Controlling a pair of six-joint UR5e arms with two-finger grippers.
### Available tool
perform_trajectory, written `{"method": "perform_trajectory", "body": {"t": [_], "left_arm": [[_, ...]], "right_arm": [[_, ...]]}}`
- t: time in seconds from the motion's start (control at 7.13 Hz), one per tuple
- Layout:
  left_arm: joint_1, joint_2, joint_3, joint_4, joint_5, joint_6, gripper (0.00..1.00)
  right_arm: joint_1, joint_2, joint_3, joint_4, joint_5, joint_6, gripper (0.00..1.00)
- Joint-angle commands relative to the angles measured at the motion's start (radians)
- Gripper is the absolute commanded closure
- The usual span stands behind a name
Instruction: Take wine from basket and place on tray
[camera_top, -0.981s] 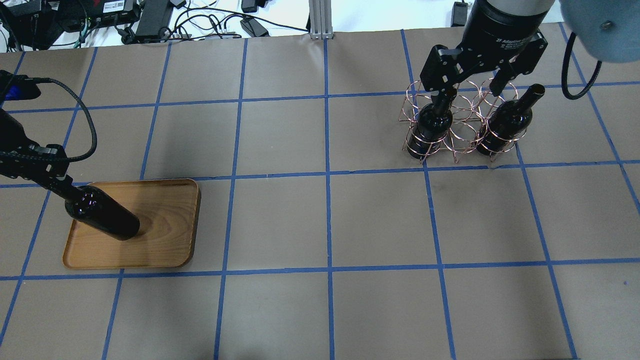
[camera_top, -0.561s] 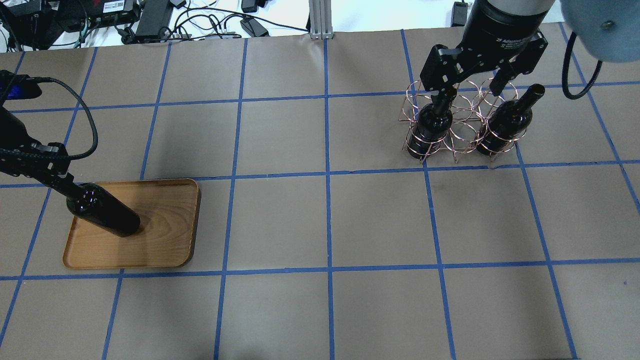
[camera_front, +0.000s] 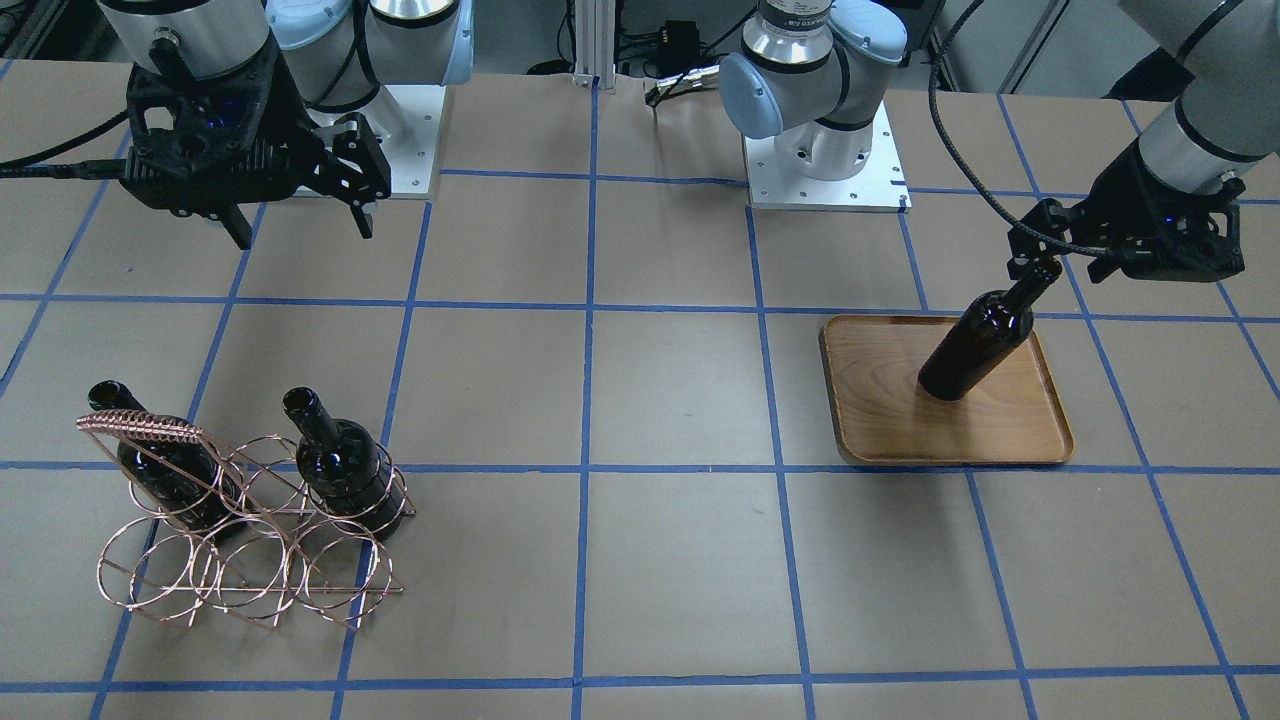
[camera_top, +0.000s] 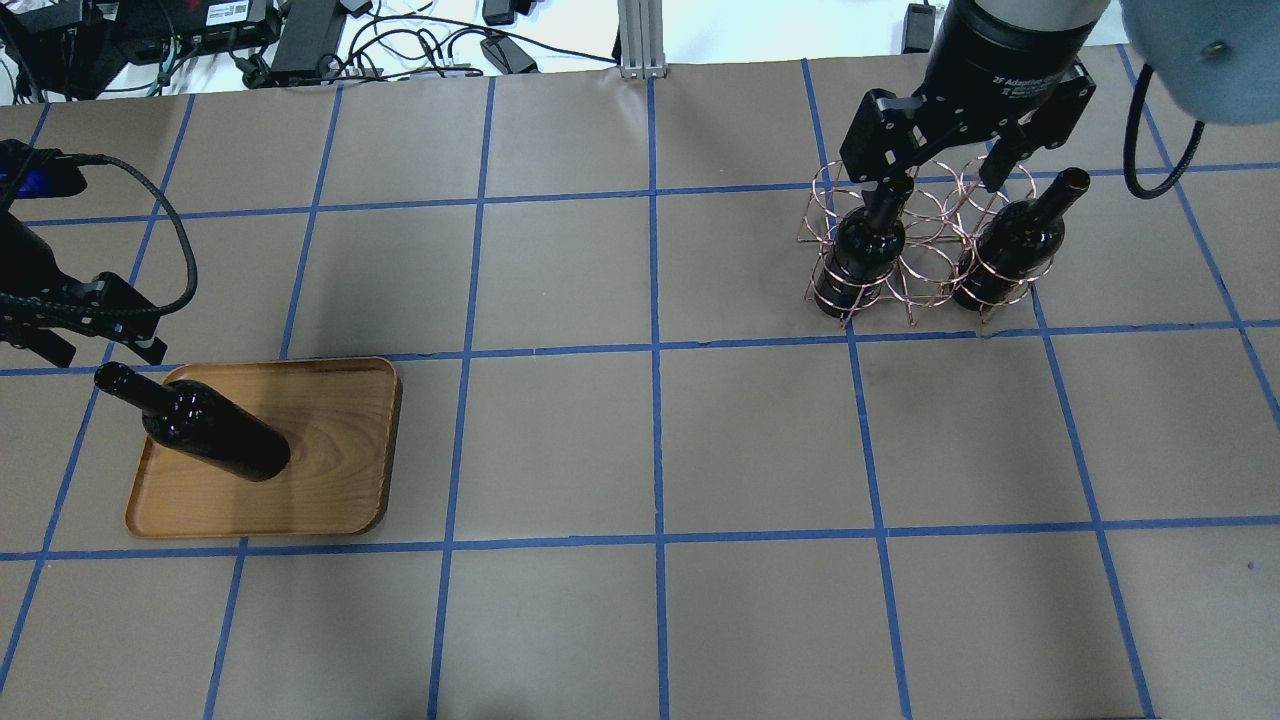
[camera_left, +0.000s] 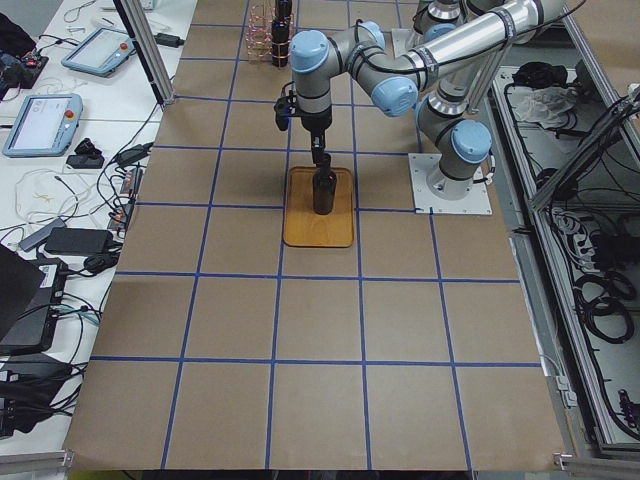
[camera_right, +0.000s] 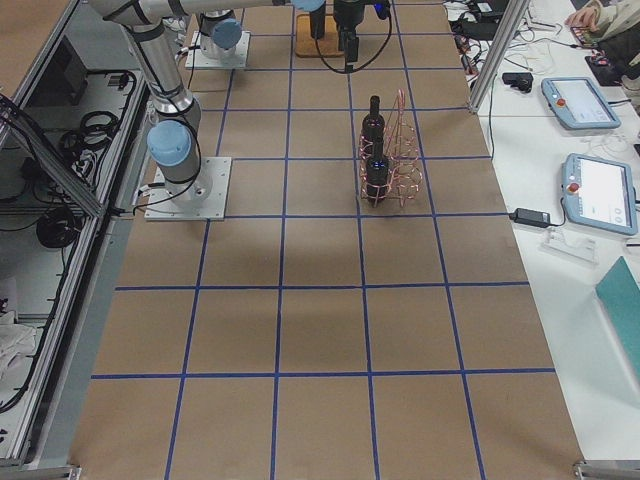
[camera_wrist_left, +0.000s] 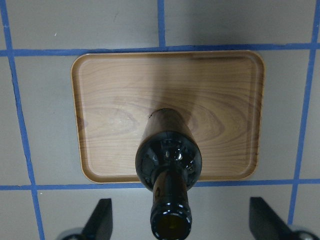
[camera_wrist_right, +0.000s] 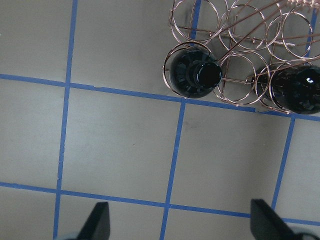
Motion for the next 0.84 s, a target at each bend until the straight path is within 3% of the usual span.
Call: {"method": "perform_trajectory", "body": {"t": [0.0,0.28,0.7], "left_arm": [[-0.061,0.010,0.108,-0.055,-0.007,-0.078,0.01],[-0.242,-0.012,0.354,-0.257,-0.032,-0.388,0.01],[-0.509,-0.044,0.363,-0.143,-0.042,-0.675,0.00]], "right_arm": [[0.000,0.002,0.002,0.000,0.000,-0.001,0.00],[0.000,0.000,0.000,0.000,0.000,0.001,0.00],[0.000,0.002,0.000,0.000,-0.002,-0.001,0.00]]}}
